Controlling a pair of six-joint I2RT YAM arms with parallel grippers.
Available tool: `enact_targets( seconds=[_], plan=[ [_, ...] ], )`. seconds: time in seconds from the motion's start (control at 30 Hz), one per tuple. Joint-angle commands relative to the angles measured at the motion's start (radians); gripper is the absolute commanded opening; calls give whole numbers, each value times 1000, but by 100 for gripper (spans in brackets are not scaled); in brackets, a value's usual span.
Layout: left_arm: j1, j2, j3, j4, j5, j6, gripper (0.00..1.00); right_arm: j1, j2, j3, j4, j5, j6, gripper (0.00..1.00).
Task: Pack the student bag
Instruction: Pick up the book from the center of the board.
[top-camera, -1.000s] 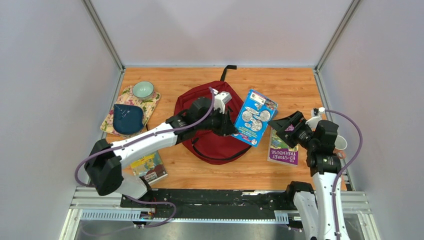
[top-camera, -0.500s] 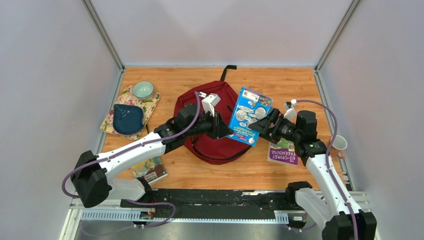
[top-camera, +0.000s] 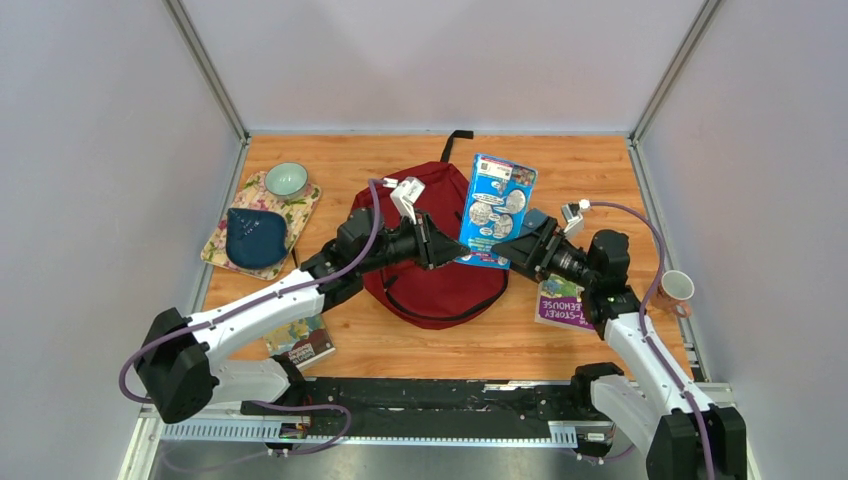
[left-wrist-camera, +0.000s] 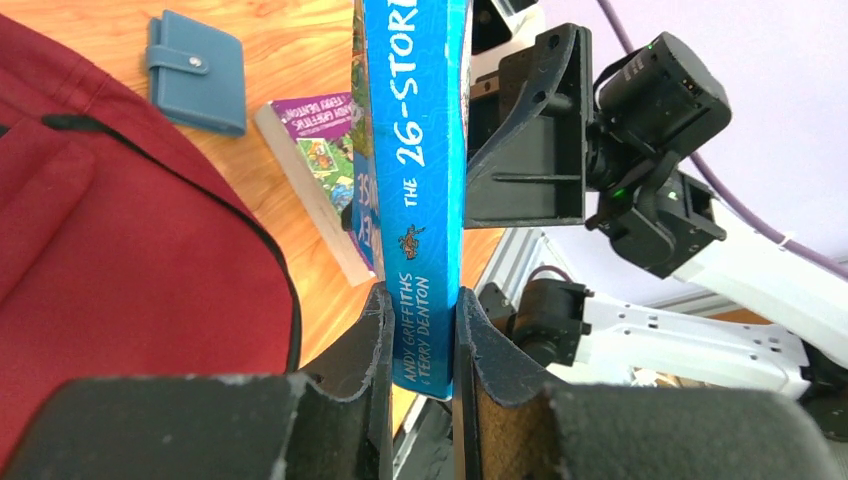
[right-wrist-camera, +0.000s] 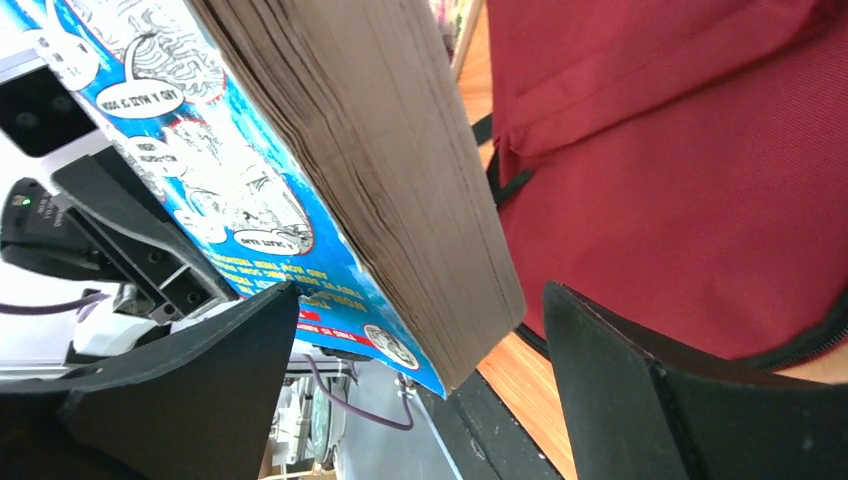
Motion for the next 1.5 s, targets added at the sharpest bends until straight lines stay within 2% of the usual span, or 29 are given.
enact_targets(
  seconds=[0.0, 0.27, 0.47, 0.7, 1.27, 1.47],
  plan=[
    [0, -9, 7, 266, 83, -74, 0, 16, 18, -17, 211, -26, 92, 95],
    [11, 3, -22, 351, 110, -133, 0, 19, 55, -54, 388, -47, 188, 96],
    [25, -5, -58, 402, 118, -173, 0, 17, 65, -57, 457, -47, 242, 95],
    [40, -16, -66, 433, 135, -196, 0, 20, 53, -54, 354, -6, 199, 96],
    [48, -20, -82, 494, 161, -242, 0, 20, -10, -62, 265, 82, 126, 98],
    [52, -6, -91, 529, 173, -271, 0, 20, -11, -62, 320, 56, 153, 98]
  ],
)
